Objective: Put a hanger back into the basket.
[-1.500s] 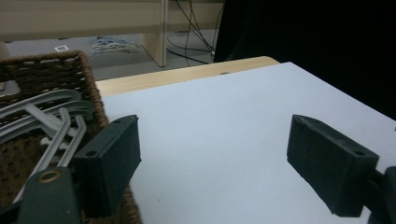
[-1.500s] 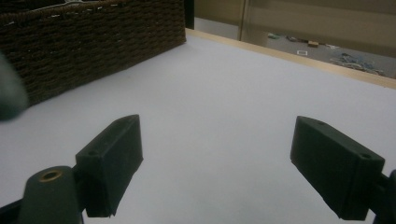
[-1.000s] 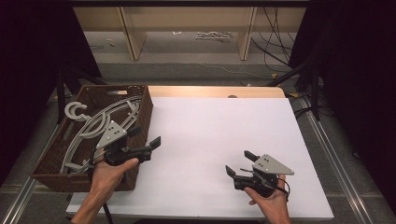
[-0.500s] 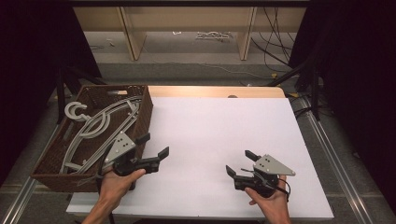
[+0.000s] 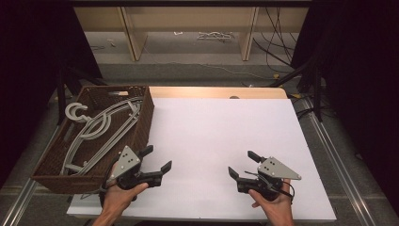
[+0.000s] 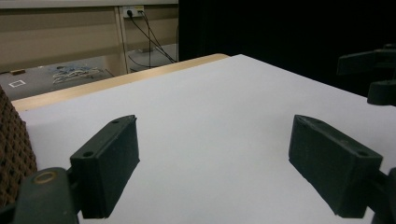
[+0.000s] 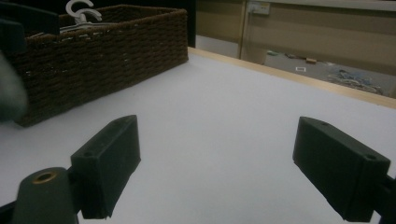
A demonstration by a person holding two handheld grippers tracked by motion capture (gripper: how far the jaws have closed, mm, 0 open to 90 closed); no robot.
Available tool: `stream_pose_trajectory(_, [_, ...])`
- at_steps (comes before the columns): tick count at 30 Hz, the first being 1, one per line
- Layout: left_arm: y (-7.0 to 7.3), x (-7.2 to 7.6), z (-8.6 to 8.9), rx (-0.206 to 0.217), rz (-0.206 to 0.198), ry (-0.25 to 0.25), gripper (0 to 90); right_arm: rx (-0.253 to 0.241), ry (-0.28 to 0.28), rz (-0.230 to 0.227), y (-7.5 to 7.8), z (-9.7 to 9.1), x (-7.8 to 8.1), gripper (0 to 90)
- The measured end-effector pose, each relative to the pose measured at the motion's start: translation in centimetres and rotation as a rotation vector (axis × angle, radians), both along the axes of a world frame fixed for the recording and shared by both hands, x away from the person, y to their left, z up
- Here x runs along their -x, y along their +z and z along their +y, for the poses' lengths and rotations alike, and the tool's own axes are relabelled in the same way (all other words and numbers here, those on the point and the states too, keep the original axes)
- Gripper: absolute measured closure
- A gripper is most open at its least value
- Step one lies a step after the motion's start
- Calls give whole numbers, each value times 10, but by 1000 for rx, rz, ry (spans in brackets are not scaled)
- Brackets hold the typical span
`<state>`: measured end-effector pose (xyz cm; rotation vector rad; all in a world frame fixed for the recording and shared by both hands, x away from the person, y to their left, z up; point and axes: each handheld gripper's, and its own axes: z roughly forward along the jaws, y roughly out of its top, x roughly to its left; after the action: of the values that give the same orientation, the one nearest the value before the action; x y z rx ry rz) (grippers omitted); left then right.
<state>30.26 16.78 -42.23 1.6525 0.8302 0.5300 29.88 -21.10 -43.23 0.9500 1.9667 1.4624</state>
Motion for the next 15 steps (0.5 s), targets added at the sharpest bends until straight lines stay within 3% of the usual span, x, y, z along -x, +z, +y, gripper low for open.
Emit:
stream_pose_trajectory(3, [-6,8,3,-2,9,-28,158,-13,-4,-3,1,-3,2,158])
stream_pose_trajectory(11, [-10,11,8,20,19,17,158,-37,10,-7,0,-2,2,158])
stream_pose_trajectory(15, [-11,10,7,7,17,12,159,-14,14,7,1,-1,3,158])
